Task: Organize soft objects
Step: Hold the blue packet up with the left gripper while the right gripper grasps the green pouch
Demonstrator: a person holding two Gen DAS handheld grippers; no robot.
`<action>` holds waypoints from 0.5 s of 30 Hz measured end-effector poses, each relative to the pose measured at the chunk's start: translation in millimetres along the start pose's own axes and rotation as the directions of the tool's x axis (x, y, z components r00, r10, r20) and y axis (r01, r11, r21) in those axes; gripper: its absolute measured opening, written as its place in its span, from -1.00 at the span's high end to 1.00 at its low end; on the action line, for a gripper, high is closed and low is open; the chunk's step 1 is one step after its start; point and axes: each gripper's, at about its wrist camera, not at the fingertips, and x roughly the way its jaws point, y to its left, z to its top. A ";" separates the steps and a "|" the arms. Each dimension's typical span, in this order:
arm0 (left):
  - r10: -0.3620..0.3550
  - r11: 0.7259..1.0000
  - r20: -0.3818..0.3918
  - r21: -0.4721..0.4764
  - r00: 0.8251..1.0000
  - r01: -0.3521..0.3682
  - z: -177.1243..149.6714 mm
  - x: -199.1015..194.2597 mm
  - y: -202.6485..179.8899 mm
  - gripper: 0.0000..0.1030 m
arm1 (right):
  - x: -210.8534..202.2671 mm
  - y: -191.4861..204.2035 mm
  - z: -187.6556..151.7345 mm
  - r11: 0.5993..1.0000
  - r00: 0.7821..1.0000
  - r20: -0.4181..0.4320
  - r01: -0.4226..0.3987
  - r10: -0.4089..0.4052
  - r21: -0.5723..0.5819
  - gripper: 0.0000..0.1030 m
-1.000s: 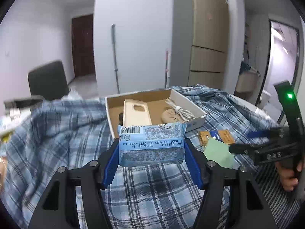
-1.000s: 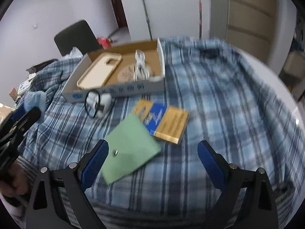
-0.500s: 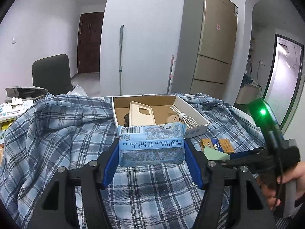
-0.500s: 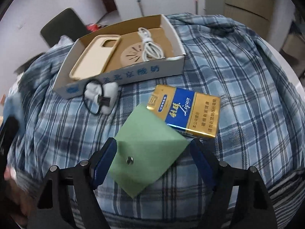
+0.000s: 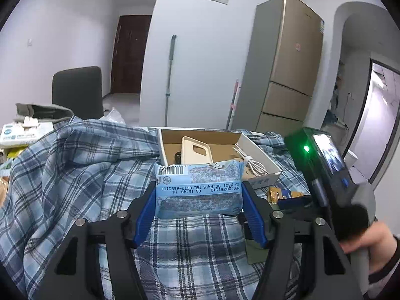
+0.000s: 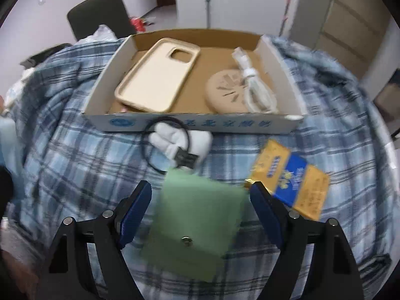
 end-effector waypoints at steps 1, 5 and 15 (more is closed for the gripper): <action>-0.001 1.000 -0.004 -0.004 1.000 0.001 0.0 0.7 0.7 -0.29 | -0.8 -1.3 -2.2 1.000 1.000 0.007 0.026 -0.026 -0.002 -0.57; -0.003 1.000 -0.006 0.011 1.000 0.003 -0.6 1.3 -3.5 -0.29 | 4.5 -15.2 -12.4 0.999 0.999 -0.048 -0.001 0.003 0.035 -0.65; 0.009 1.000 0.005 0.012 1.000 -0.009 -0.6 -0.7 -3.9 -0.30 | 11.4 -13.7 -11.1 0.985 0.993 -0.080 -0.069 0.082 0.155 -0.71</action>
